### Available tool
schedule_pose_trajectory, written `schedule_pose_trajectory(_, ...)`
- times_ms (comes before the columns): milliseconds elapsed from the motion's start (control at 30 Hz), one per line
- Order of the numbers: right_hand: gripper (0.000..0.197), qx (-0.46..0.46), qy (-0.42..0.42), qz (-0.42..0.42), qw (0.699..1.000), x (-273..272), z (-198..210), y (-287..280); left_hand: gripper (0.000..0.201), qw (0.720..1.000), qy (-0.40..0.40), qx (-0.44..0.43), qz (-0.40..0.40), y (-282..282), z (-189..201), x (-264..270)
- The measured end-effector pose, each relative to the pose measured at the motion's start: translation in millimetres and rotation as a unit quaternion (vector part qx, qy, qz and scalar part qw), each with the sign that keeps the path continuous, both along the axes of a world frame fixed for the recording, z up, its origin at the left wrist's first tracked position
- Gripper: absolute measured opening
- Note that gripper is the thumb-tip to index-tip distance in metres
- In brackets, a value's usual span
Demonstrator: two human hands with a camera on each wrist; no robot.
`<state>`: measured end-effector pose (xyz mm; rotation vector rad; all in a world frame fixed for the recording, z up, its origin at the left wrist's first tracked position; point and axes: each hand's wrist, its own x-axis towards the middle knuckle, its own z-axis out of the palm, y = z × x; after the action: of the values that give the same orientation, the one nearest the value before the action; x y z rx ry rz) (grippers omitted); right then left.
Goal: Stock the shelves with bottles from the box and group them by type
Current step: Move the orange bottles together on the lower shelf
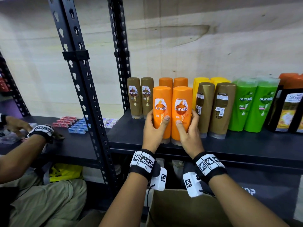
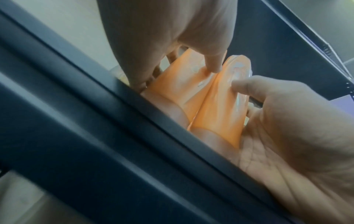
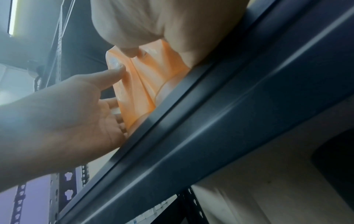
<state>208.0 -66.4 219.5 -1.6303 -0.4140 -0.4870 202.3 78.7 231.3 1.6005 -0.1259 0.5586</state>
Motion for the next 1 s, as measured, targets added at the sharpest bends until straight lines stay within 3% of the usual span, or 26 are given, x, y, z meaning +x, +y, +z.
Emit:
schedule_pose_trajectory(200,0.066,0.011,-0.001,0.008,1.000,-3,4,-2,0.076,0.993,-0.022,0.106,0.038,11,16,-7)
schedule_pose_trajectory(533,0.078,-0.154,-0.025,-0.138,0.978,-5,20,-8,0.082,0.973,0.055,0.220,0.053,19,37,-9)
schedule_pose_trajectory(667,0.085,-0.144,-0.063,-0.103,0.982,-10,23,-12,0.079,0.972,0.053,0.223,0.055,17,36,-7)
schedule_pose_trajectory(1000,0.082,-0.198,-0.008,-0.145,0.969,3,29,0,0.075,0.975,0.066,0.198,0.069,7,37,3)
